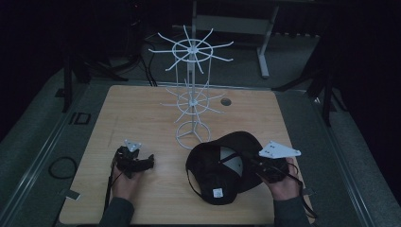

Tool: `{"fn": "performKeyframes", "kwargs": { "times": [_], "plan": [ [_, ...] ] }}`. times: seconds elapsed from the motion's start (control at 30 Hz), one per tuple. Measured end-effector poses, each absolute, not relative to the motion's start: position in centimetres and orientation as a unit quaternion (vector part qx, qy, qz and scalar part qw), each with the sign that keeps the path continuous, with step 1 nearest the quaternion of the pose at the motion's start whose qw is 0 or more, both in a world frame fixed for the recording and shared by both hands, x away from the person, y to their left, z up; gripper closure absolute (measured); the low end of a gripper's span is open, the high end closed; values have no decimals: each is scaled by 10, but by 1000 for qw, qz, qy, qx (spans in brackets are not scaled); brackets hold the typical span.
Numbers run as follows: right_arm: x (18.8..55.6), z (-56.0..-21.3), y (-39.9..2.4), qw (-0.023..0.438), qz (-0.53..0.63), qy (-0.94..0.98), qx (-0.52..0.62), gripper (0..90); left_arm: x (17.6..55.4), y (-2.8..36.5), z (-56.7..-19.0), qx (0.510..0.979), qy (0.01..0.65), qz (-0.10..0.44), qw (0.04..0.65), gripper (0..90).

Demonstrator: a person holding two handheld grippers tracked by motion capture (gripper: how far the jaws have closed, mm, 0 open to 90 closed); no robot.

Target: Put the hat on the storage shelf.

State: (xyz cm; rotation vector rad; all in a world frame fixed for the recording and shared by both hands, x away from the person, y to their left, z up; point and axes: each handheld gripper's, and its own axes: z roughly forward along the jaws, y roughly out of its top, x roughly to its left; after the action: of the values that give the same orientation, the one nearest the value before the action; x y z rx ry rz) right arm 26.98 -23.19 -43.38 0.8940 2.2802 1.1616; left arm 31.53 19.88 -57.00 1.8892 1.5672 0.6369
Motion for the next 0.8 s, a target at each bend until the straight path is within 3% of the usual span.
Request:
{"fn": "performKeyframes", "kwargs": {
  "times": [0.37,0.8],
  "plan": [
    [289,-436,-201,197,398,848,288,884,315,199,-570,711,590,240,298,132],
    [306,-456,-220,199,367,837,353,884,315,199,-570,711,590,240,298,132]
  ]
}}
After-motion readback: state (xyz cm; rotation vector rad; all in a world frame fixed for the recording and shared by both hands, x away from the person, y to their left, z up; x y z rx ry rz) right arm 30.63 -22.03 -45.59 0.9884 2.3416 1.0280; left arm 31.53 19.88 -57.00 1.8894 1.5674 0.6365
